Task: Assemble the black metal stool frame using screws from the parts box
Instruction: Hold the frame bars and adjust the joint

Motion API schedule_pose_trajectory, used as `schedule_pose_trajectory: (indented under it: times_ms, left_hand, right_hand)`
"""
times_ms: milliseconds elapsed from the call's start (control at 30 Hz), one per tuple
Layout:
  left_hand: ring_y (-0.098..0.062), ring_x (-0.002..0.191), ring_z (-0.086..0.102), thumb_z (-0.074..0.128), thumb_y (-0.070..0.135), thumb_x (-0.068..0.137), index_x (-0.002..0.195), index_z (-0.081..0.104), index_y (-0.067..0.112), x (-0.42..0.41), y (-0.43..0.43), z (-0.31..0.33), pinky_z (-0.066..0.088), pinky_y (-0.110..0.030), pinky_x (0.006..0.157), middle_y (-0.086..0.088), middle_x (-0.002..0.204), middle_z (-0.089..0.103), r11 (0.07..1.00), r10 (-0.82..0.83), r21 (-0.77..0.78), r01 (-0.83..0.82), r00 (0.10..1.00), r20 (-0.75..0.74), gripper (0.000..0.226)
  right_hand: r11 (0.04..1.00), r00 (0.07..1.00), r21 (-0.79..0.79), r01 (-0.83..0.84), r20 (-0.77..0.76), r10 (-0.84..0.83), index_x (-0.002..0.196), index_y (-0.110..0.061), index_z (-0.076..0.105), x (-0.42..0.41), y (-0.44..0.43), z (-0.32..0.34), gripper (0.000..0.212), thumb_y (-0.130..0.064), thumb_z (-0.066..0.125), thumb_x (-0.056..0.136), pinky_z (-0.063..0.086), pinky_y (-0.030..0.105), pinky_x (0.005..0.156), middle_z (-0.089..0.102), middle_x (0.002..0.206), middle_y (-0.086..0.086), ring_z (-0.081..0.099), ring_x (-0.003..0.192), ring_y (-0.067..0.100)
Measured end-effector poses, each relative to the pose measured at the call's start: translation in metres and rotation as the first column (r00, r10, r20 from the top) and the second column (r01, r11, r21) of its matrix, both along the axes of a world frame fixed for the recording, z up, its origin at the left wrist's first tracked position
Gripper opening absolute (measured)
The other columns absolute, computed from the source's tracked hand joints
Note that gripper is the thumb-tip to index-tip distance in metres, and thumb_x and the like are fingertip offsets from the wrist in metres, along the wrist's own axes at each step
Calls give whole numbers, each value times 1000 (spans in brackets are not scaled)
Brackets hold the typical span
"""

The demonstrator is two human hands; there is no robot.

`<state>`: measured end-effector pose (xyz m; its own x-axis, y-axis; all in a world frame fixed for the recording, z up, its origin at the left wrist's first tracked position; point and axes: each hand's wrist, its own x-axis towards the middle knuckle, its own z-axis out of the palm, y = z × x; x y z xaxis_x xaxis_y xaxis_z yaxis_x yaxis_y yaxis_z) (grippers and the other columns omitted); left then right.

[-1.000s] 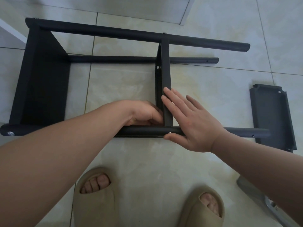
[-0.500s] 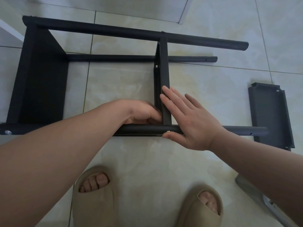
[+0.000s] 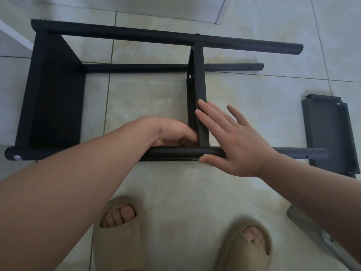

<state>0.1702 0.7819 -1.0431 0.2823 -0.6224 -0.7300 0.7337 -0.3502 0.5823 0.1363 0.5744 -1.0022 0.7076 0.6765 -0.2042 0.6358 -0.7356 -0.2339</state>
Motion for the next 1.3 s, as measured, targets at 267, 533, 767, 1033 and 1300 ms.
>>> schedule_pose_trajectory:
  times_ms: [267, 533, 767, 1033, 1300]
  left_hand:
    - [-23, 68, 70, 52, -12, 88, 89, 64, 1, -2, -1, -4, 58, -28, 63, -18, 81, 66, 995, 101, 13, -102, 994, 44, 17]
    - [-21, 73, 71, 49, -3, 92, 73, 76, 13, -3, 1, -4, 56, -30, 70, -10, 78, 73, 997, 48, -61, -51, 998, -38, 37]
    - [-21, 70, 73, 54, -7, 86, 65, 78, 14, -4, 2, -7, 58, -27, 63, -13, 76, 72, 998, 66, -9, -65, 998, 13, 38]
    - [-25, 75, 72, 54, -13, 88, 86, 71, 2, -3, 3, -7, 59, -31, 68, -18, 84, 69, 994, 101, -34, -101, 995, 10, 23]
    - [-23, 72, 71, 53, -16, 89, 114, 60, -4, -5, 2, -1, 59, -29, 68, -16, 81, 69, 989, 138, -59, -137, 990, 25, 29]
  right_hand:
    - [999, 999, 47, 26, -33, -25, 162, -16, 14, -4, 0, 3, 94, -74, 35, 92, 7, 51, 126, 0, 170, -3, -1, 156, 11]
    - [996, 999, 77, 38, -36, -35, 162, -17, 13, -6, 0, 0, 94, -74, 39, 92, 10, 52, 125, -1, 170, -4, 0, 156, 10]
    - [996, 999, 75, 38, -34, -36, 162, -16, 13, -7, 1, -1, 94, -73, 39, 92, 12, 52, 125, -1, 170, -4, 0, 156, 10]
    - [996, 999, 80, 41, -37, -38, 162, -16, 13, -9, 2, -1, 94, -72, 40, 92, 10, 52, 125, -1, 170, -4, 1, 156, 10]
    - [995, 999, 90, 41, -37, -38, 162, -17, 13, -8, 2, -1, 94, -72, 40, 92, 11, 53, 125, 0, 170, -4, 2, 156, 10]
